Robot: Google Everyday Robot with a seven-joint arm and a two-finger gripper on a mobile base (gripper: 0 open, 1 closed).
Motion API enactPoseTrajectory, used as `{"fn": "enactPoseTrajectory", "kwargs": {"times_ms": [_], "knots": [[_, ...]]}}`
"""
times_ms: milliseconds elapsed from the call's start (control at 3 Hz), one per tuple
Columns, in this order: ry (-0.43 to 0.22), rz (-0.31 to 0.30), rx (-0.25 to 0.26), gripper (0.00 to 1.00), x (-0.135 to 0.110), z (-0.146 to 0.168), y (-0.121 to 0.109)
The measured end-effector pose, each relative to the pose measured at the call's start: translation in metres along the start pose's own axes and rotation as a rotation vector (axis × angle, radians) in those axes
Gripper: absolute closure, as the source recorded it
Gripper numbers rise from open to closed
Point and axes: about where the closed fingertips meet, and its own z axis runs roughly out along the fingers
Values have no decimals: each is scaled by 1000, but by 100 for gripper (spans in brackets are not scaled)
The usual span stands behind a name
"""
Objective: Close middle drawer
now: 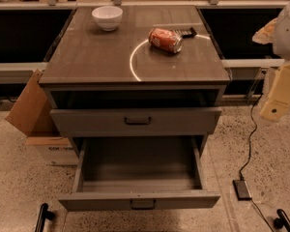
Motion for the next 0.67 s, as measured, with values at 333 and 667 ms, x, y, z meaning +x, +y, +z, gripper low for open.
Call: {"fn": "enactPoseTrajectory", "kwargs": {"times_ms": [333,667], "knots": [[0,0,0,0,0,0,0],[-89,-6,-56,0,-10,51,19]]}}
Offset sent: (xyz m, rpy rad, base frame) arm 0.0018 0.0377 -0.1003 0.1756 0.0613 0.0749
